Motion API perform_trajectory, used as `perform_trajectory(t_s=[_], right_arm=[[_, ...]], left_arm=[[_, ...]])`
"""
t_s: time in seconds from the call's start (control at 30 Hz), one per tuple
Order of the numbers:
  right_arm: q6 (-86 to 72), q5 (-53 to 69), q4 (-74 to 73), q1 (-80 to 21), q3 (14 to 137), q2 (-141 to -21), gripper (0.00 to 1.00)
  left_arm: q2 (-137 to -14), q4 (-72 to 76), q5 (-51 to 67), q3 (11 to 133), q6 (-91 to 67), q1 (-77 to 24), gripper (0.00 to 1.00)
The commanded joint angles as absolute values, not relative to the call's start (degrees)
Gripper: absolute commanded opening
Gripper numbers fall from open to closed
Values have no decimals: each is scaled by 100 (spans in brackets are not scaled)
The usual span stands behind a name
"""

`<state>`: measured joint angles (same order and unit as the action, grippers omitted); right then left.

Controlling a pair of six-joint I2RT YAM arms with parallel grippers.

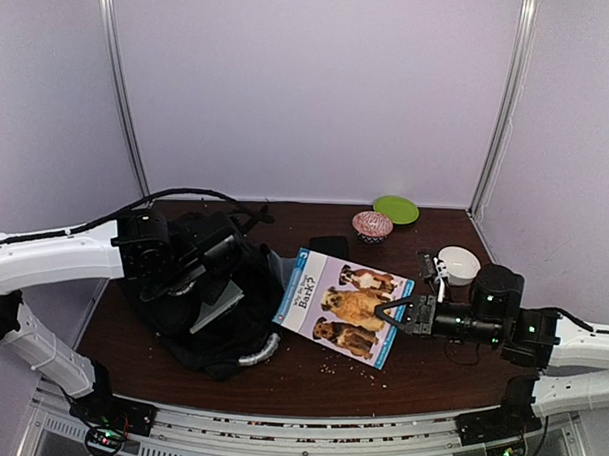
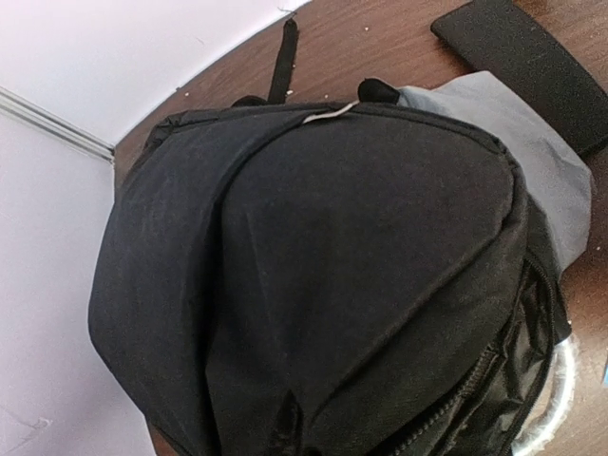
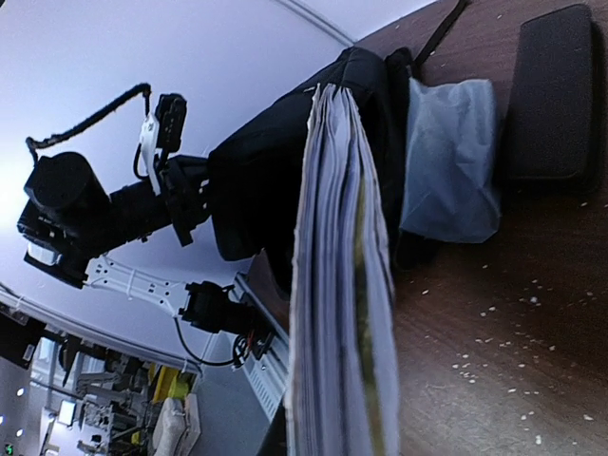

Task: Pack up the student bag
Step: Place the book in the student bag.

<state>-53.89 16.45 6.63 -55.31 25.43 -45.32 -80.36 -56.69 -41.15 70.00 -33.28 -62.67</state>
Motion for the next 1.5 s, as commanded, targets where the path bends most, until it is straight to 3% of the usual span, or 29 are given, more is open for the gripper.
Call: perform_trajectory(t_s=[0.0, 0.27, 0.73, 1.47], right_arm=[[-5906, 2447, 1974, -5781, 2650, -5069, 0], [-6268, 2866, 2611, -6171, 3098, -6535, 0], [-7896, 2215, 4961, -6011, 3760, -8821, 0], [-8319, -240, 4628, -6299, 6135, -11563, 0]], left_arm=[[-7860, -4969, -3619, 7201, -3203, -6134, 0], [-7927, -4558, -3325, 7502, -3214, -6006, 0], [-7770, -4391, -3251, 7551, -3195, -5999, 0], [-7361, -3757, -2873, 7209, -3387, -5998, 0]])
